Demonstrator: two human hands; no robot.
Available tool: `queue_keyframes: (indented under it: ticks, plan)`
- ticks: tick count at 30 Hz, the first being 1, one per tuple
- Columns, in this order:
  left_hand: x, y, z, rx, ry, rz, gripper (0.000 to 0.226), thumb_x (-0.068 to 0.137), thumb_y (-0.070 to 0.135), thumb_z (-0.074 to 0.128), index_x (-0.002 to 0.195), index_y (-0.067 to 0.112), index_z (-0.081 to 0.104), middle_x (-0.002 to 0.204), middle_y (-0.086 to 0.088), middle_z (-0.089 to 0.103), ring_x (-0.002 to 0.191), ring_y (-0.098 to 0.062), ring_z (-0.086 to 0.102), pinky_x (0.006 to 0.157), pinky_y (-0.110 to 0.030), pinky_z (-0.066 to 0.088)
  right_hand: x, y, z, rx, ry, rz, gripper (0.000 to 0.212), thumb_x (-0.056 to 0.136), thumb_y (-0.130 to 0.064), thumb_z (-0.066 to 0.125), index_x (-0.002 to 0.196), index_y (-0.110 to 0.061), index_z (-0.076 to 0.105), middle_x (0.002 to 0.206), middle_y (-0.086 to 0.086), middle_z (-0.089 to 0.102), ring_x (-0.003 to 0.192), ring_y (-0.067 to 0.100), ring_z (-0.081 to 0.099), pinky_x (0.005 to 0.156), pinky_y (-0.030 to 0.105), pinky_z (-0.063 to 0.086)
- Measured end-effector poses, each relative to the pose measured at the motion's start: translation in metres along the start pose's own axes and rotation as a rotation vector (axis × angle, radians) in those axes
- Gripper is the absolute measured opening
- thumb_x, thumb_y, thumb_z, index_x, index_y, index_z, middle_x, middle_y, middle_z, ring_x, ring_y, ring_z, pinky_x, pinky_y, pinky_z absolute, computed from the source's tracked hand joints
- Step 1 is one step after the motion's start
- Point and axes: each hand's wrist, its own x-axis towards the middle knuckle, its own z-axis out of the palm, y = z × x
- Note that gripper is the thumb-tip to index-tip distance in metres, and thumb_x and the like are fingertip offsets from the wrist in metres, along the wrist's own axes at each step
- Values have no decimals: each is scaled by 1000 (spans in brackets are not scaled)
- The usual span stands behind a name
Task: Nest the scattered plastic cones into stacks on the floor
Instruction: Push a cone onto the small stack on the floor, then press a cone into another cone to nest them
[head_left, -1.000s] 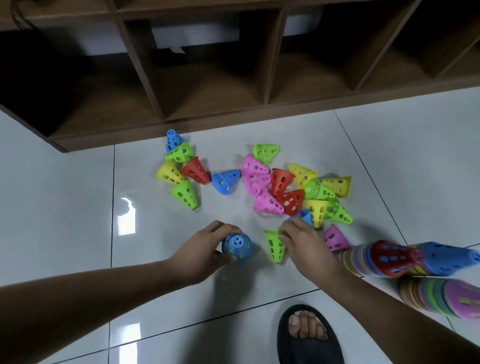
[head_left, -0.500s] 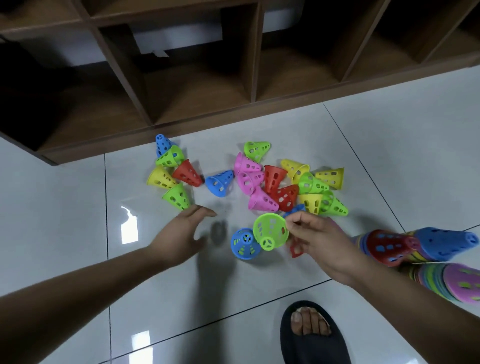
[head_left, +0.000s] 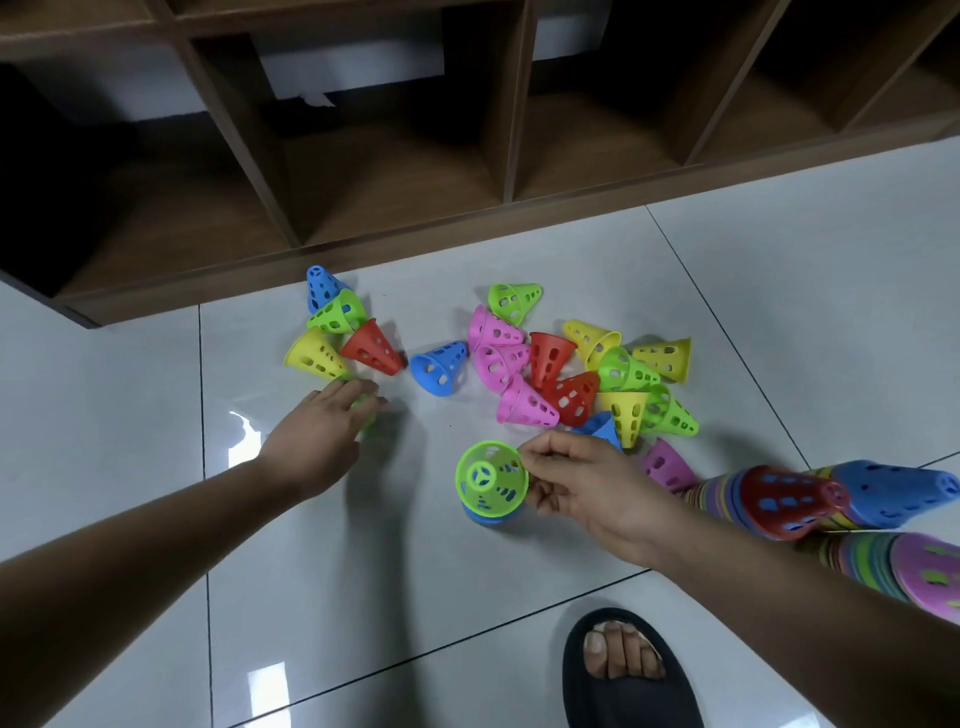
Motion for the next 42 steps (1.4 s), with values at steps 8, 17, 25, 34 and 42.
queue_keyframes:
  ticks: [8,17,25,34,42]
  plan:
    - [-1,-5,-2,210,73,85,65,64,-4,74,124,20,73,145,-10,60,132,-37,55,91,-45,42,14,26,-1,-54,85,129,10,106,-7,59,103,1,65,80,16,71,69,23,72,63,31,59]
    - [-8,-25,-1,252,-38,-43,64,57,-1,88,118,17,77,136,-13,65,121,-41,58,80,-46,49,6,43,-12,-193,157,62,4,101,-6,65,103,-5,68,93,15,72,76,26,76,66,32,61]
    - [-6,8,-12,62,124,-51,51,75,38,86,120,25,69,114,1,69,104,-36,63,79,-43,45,-40,57,-57,-604,447,-235,22,98,-4,67,92,-25,68,81,-13,73,75,13,72,69,39,62]
    - [-13,108,-53,-453,241,59,45,94,57,65,130,31,58,122,14,64,101,-17,67,85,-35,55,-60,86,-98,-1262,516,-428,50,87,-29,82,132,-20,63,128,-4,55,113,23,59,94,39,55]
    - [-20,149,-58,-607,249,181,47,101,54,64,138,26,57,131,15,62,117,-8,64,98,-27,52,-27,88,-96,-1586,429,-465,62,79,-30,83,137,-20,63,139,4,58,123,31,56,98,45,51]
